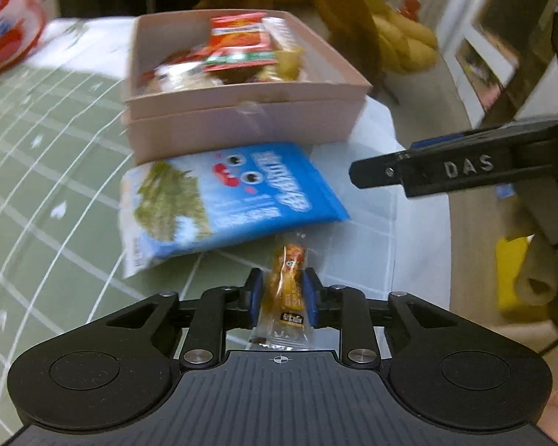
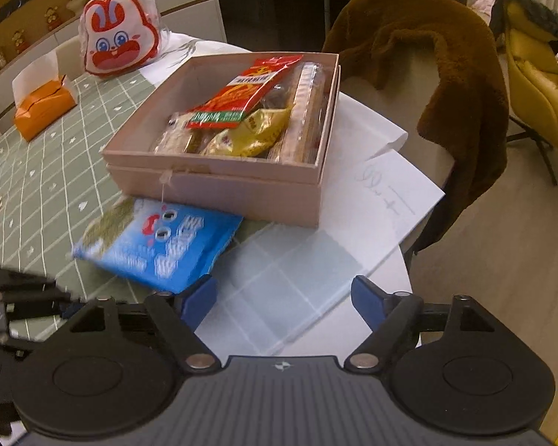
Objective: Organize snacks
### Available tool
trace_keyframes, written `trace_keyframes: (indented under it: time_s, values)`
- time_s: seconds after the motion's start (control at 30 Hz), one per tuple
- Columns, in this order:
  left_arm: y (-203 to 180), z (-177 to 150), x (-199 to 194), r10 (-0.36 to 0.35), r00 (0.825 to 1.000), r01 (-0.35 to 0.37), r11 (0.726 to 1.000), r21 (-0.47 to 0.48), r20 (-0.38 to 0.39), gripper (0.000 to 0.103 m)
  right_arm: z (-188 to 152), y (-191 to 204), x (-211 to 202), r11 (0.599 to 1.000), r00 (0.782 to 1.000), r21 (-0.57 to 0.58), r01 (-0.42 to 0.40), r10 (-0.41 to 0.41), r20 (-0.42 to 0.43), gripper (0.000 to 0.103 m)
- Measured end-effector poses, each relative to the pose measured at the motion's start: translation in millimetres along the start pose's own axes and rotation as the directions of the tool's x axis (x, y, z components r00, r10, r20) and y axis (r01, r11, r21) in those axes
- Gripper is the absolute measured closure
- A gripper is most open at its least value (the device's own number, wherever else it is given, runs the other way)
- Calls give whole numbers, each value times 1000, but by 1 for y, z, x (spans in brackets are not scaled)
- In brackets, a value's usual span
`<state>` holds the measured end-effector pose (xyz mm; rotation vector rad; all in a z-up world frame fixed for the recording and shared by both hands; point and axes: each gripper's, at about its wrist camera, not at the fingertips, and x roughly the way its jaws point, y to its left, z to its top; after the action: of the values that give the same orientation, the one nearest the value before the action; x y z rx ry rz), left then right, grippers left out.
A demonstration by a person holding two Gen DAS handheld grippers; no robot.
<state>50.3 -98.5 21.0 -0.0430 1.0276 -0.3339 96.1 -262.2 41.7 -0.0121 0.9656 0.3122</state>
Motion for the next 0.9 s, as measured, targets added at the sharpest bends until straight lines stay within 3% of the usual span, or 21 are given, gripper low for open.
trace_keyframes:
  time_s: [0.13, 0.27, 0.37, 0.53, 0.73, 0.9]
  values:
    - [29, -11, -16, 44, 999, -41, 990, -134, 16, 77, 19, 12, 24, 998, 997, 16, -63, 64, -39, 22]
    - [58, -26, -30, 80, 996, -69, 959, -273, 29, 77, 31, 36, 47, 991, 988, 32, -131, 133, -74, 22]
    - [74, -37, -43, 130, 991, -113, 935, -336, 27, 77, 31, 55, 56, 992, 989, 26, -124, 125, -81, 22]
    - [101, -61, -68, 155, 986, -115, 889, -443, 54, 77, 15, 93, 55, 993, 991, -39, -110, 107, -83, 21]
    - [122, -83, -85, 147, 987, -92, 853, -513, 67, 77, -3, 134, 45, 984, 980, -60, -166, 158, -124, 21]
    - [127, -90, -90, 138, 988, -84, 852, -517, 67, 77, -17, 163, 34, 972, 970, -100, -211, 195, -145, 21]
